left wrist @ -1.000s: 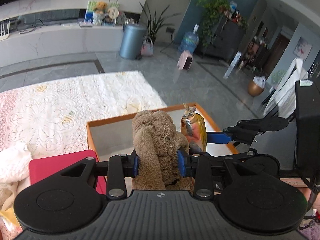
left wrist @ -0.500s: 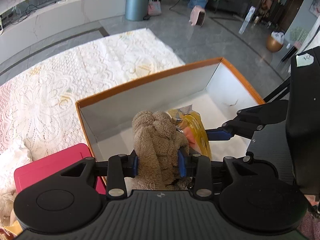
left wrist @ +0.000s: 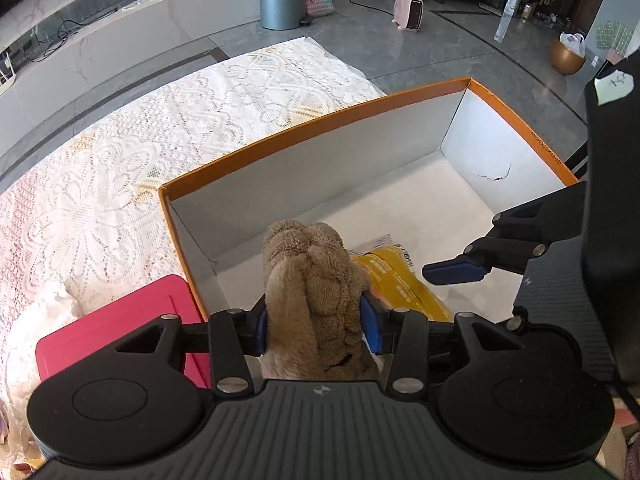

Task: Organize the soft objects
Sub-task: 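Carry the plush bear with the left tool while the right tool carries the snack bag into the orange box, then open the left tool releasing the bear while the right tool releases the snack bag, then move both tools back over the remaining soft items on the bed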

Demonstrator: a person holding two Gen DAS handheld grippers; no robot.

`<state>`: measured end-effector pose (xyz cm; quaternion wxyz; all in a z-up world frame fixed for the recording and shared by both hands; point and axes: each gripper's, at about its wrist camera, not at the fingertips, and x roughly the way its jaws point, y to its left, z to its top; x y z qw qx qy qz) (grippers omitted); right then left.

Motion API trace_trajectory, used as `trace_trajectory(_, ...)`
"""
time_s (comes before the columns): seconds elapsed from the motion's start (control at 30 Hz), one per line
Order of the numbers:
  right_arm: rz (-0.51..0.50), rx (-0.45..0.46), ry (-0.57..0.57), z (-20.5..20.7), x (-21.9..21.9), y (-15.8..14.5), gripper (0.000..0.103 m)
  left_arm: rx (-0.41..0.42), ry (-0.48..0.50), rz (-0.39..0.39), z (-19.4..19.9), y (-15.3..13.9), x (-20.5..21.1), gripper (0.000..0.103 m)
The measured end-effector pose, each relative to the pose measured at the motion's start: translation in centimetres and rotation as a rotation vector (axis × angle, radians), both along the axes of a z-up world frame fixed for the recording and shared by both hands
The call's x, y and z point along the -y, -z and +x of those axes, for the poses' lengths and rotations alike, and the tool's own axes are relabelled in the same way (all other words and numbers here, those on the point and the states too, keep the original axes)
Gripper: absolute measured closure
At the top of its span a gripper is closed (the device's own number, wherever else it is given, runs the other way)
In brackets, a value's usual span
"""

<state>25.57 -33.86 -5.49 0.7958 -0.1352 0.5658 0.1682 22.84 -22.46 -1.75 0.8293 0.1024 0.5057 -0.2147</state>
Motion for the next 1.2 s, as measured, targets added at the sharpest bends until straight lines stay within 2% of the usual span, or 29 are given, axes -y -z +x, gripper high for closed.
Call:
trace_trajectory(0.07, -0.002, -0.001, -0.007, -0.2, -0.3, -0.1, 0.055, -0.002, -0.006, -0.010, -0.1, -0.1, -0.2, 0.050)
trace_trajectory(0.17, -0.020, 0.005, -0.015, -0.5, -0.7, -0.3, 0.048, 0.026, -0.015, -0.021, 0.1, -0.6, -0.1, 0.037)
trace_trajectory(0.3, -0.026, 0.020, 0.001, -1.2, -0.5, -0.7, 0.036, 0.052, -0.017, -0.049, 0.0, -1.3, -0.5, 0.028)
trace_trajectory(0.73, -0.056, 0.073, 0.046, -2.8, -0.6, -3.0, 0.029, 0.109, -0.015, -0.131, -1.7, -4.2, -1.7, 0.027)
trace_trajectory(0.83, -0.050, 0.097, 0.062, -3.7, -0.5, -3.9, 0.027, 0.144, -0.010, -0.149, -2.6, -5.2, -2.1, 0.027)
trace_trajectory(1.03, -0.054, 0.182, 0.090, -6.0, -1.3, -5.6, 0.022, 0.213, 0.000, -0.169, -5.1, -6.8, -3.5, 0.028)
trace_trajectory(1.2, -0.005, 0.261, 0.122, -8.6, -2.1, -7.7, 0.021, 0.246, -0.040, -0.214, -7.6, -7.8, -6.0, 0.028)
